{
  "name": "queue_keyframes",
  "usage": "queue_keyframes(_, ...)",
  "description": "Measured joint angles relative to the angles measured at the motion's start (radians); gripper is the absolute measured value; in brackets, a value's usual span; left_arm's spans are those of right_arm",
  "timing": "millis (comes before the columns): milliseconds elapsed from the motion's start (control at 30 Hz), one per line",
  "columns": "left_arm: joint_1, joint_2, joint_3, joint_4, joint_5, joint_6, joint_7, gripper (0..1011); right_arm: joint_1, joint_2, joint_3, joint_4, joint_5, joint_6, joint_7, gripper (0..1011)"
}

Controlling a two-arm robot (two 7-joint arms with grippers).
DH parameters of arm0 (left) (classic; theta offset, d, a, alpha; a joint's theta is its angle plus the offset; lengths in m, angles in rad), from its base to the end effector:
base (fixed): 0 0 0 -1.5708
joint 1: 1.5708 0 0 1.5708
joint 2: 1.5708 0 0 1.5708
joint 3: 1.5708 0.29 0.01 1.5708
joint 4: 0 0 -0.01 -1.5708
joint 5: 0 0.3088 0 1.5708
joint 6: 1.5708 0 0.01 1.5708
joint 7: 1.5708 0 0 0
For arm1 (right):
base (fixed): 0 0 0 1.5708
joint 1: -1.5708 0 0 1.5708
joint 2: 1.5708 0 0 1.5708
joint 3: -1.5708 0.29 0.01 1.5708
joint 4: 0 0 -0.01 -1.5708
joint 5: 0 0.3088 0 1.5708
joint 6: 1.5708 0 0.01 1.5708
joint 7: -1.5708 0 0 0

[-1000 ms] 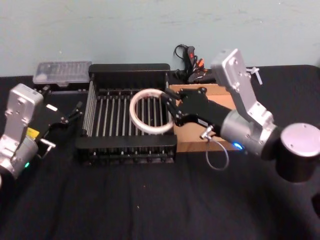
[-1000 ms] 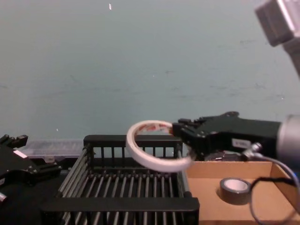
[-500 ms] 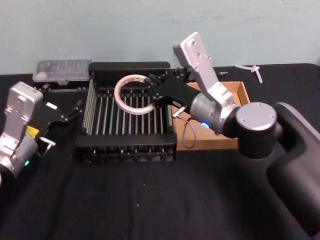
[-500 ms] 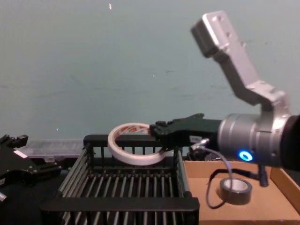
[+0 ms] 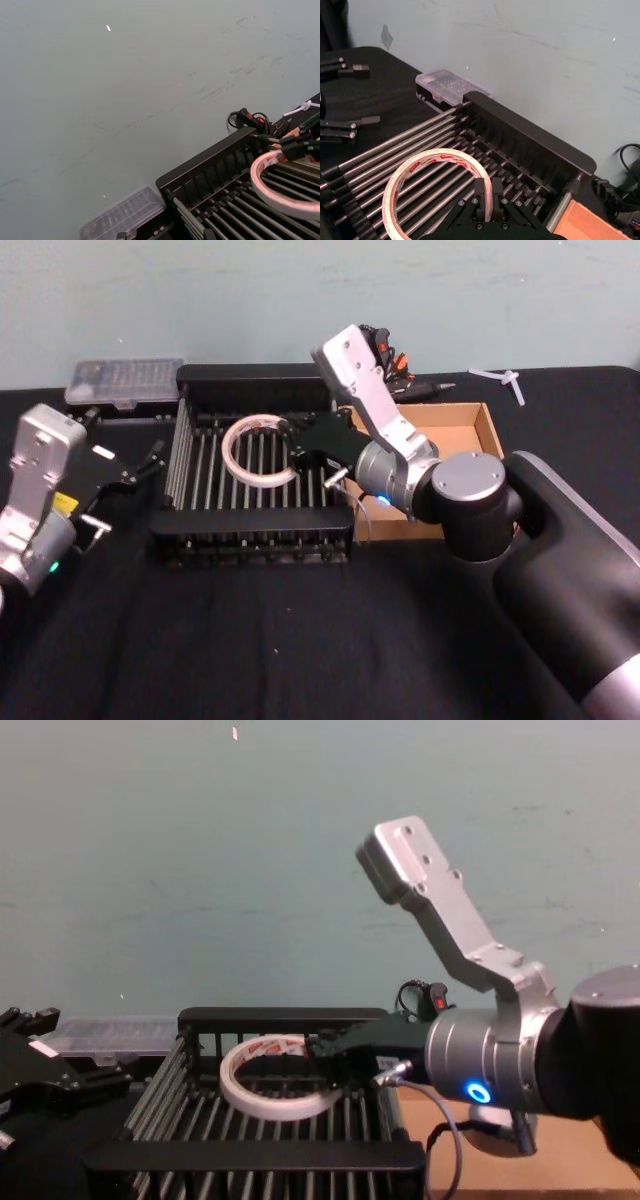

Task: Pick up the white tape and place it into the black box , Pick up the silver tape and place it into the brown box.

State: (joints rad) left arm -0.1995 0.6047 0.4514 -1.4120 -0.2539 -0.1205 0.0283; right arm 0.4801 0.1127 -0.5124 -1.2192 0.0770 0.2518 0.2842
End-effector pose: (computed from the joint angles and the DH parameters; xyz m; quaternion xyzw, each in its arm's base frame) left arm 0.3581 0.0827 -0.3023 0.1415 -0.1325 0.5799 0.7913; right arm 0.4320 0.1023 -0.2549 -0.1618 -0.0183 -0.4241 0.8909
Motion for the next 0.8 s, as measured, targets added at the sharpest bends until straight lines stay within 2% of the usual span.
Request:
queue_keyframes(400,0.000,0.000,0.000,0.000,0.000,0.000,0.000,1001,0.000,0.000,0.000,-0.001,-0.002,0.001,0.000,98)
queue_keyframes(767,0.000,0.000,0.000,0.000,0.000,0.000,0.000,1001,-0.001,0.001,0.001,-0.004,0.000,-0.001,0.001,405)
queue_keyframes(800,0.000,0.000,0.000,0.000,0.000,0.000,0.000,1001,-0.001,0.002,0.001,-0.004,0.001,-0.001,0.001,468)
